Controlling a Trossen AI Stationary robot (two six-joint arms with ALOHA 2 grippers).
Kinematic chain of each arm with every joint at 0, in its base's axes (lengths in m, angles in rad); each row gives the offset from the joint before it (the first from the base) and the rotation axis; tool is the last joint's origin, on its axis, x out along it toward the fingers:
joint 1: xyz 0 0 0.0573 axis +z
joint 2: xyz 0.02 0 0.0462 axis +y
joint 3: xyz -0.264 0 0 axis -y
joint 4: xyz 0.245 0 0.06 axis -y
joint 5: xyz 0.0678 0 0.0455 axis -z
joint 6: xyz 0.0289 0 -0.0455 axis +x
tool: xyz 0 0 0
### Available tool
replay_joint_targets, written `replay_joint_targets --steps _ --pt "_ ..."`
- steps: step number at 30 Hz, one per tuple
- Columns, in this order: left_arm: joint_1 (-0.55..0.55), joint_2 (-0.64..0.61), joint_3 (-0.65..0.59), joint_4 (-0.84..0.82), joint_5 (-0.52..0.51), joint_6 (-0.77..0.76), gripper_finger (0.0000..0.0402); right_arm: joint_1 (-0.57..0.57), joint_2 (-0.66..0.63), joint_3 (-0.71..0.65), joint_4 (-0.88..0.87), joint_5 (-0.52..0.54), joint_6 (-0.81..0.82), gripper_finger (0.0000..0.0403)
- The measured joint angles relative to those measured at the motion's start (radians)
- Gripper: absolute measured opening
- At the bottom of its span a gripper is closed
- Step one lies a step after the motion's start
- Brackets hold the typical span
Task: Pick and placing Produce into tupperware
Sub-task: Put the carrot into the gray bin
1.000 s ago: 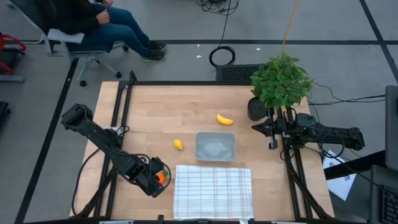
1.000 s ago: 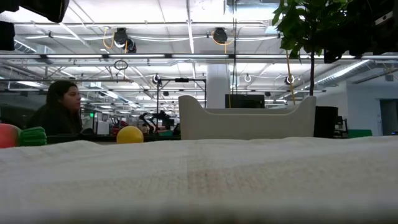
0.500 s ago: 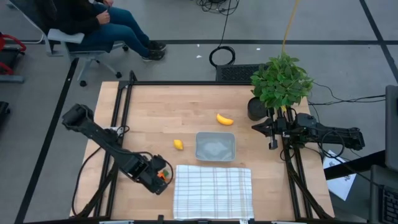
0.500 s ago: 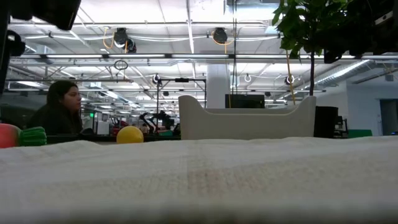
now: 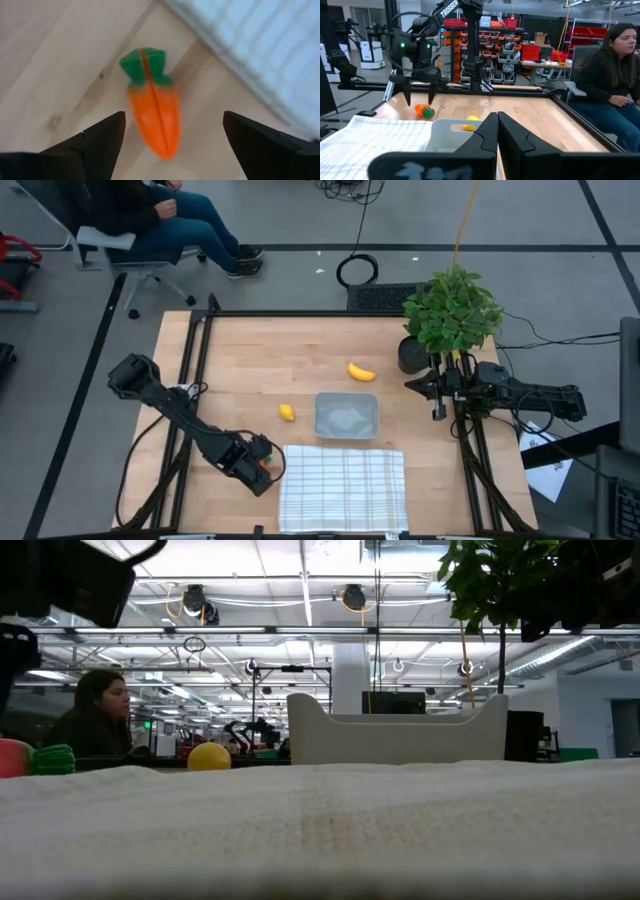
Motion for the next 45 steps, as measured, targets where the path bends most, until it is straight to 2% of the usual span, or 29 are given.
replay_joint_targets --steps 11,20,25,38,45 --pt "0.027 0.119 0.0 0.001 0.015 0.096 0.0345 0.0 0.0 0.0 -0.003 0.0 0.0 0.0" --pt "0.035 0.129 0.003 -0.002 0.031 0.128 0.0328 0.0 0.0 0.0 -0.002 0.0 0.0 0.0" --pt "0.035 0.13 0.002 -0.006 0.033 0.121 0.0296 0.0 0.0 0.0 -0.003 0.0 0.0 0.0" --pt "0.039 0.131 0.0 -0.023 0.033 0.198 0.0173 0.0 0.0 0.0 -0.002 0.0 -0.001 0.0" --pt "0.071 0.114 -0.001 -0.036 0.057 0.269 0.0149 0.0 0.0 0.0 -0.002 0.0 -0.004 0.0"
